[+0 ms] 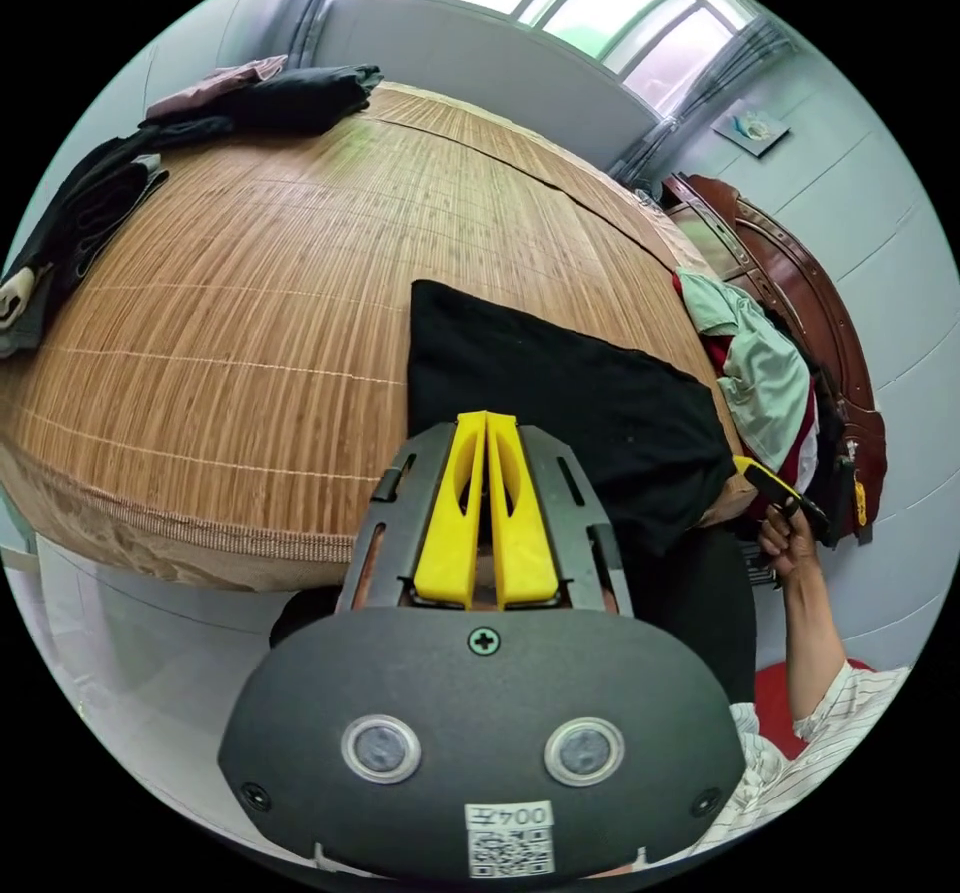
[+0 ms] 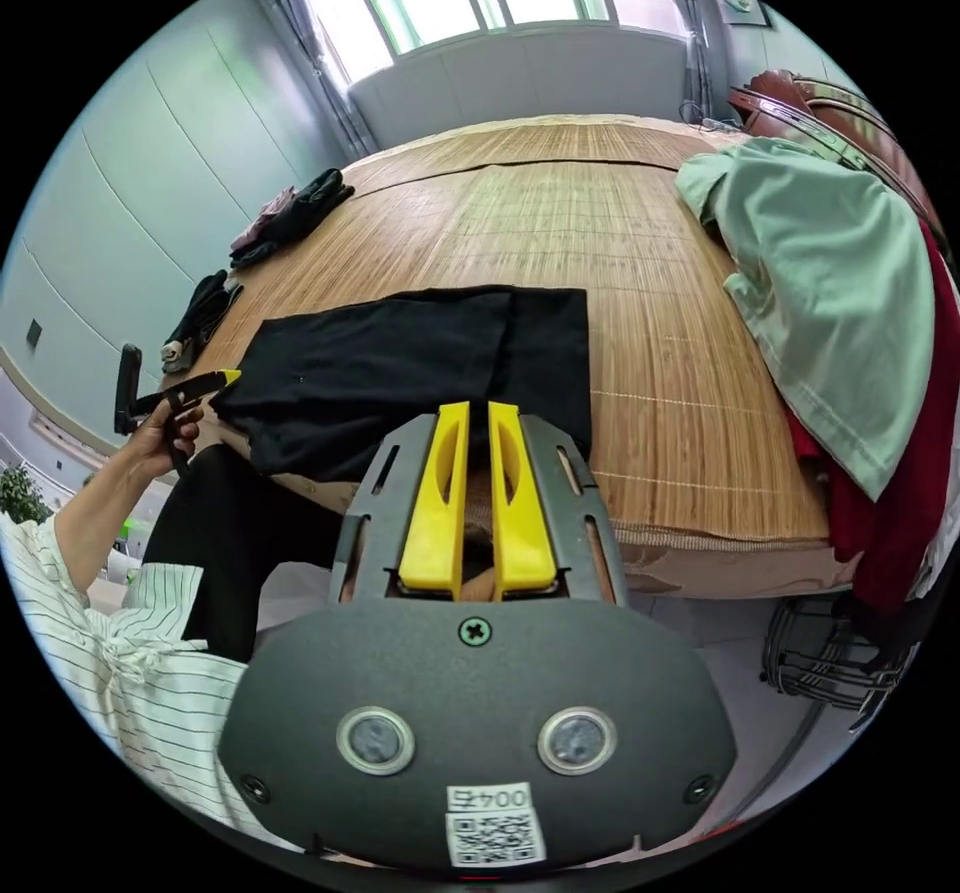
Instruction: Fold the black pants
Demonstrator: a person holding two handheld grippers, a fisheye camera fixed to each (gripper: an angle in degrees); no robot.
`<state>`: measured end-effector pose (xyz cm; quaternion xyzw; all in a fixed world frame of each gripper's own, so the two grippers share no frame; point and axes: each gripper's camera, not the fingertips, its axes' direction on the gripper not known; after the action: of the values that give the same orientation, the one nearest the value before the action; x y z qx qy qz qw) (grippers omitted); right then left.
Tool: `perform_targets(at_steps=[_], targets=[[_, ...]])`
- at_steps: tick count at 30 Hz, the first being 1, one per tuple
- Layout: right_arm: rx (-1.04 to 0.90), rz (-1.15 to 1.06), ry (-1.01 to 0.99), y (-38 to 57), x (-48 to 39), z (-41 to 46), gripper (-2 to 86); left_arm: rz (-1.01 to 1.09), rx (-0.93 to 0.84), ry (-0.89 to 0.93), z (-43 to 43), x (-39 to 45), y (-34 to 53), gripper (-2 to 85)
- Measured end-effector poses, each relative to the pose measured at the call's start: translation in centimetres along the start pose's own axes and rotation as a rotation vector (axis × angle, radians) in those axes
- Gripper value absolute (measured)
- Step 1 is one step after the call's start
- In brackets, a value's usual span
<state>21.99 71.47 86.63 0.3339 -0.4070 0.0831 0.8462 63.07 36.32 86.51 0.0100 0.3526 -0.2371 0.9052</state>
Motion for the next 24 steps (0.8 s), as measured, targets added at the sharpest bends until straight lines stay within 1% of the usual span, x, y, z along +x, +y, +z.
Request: perform_targets(at_steps=[1,2,3,6,7,10,12,14,15,17,18,19,20,21,23,24], targets=[[-0.045,-0.03,0.017,-0.2,-1.4,0.9,4.4,0.001,-0.007,0.001,0.2,-0.2,0.1,0.1],[-0.153,-0.05,0.077,-0.4,-2.6,2.8,4.1,-0.002,0.0,0.006,0.1,-0.6,0.2,0.1],[-0.208,-0.061,0.113,-0.4,-3.1,3.9,4.0,-0.009,0.008,0.016,-0.2,-0.9,0.2,0.1],[-0.186,-0.046,0.12,0.0,-5.4,3.3,3.8,-0.044,0.06,0.031,-1.9,-2.3,0.4,0.3],[-0.134,-0.036,0.095,0.3,-6.5,2.2,3.6,-0.057,0.059,0.037,-2.1,-2.8,0.4,0.3],[-0.027,-0.037,-0.063,1.5,-10.8,0.5,4.4,-0.141,0.031,0.099,-2.5,-5.9,0.5,0.8],[0.011,-0.074,-0.117,2.2,-14.8,0.7,5.1,-0.205,0.029,0.159,-2.5,-8.2,0.6,1.8],[0.051,-0.148,-0.16,3.3,-21.4,2.0,6.5,-0.24,0.021,0.214,-2.3,-9.3,0.5,2.6],[0.055,-0.169,-0.172,3.5,-23.2,2.5,6.7,-0.251,0.022,0.237,-2.1,-9.8,0.2,3.1],[0.053,-0.258,-0.225,4.6,-30.6,5.1,7.4,-0.255,0.015,0.239,-2.0,-10.2,-0.3,4.1],[0.051,-0.281,-0.233,4.8,-32.5,5.8,7.5,-0.25,0.005,0.23,-1.8,-10.3,-0.8,4.8],[0.054,-0.331,-0.234,5.4,-36.3,7.1,7.7,-0.246,-0.003,0.224,-1.7,-10.3,-1.1,5.1],[0.057,-0.384,-0.211,5.9,-40.1,8.4,8.0,-0.24,-0.015,0.217,-1.5,-10.4,-1.7,5.6],[0.056,-0.415,-0.196,6.1,-41.9,9.1,8.1,-0.24,-0.026,0.214,-1.3,-10.6,-2.2,6.0],[0.057,-0.532,-0.116,7.1,-48.7,11.7,9.2,-0.246,-0.037,0.213,-1.0,-11.0,-3.1,6.3],[0.058,-0.559,-0.104,7.4,-50.2,12.3,9.5,-0.245,-0.044,0.217,-0.7,-11.3,-3.8,6.4]])
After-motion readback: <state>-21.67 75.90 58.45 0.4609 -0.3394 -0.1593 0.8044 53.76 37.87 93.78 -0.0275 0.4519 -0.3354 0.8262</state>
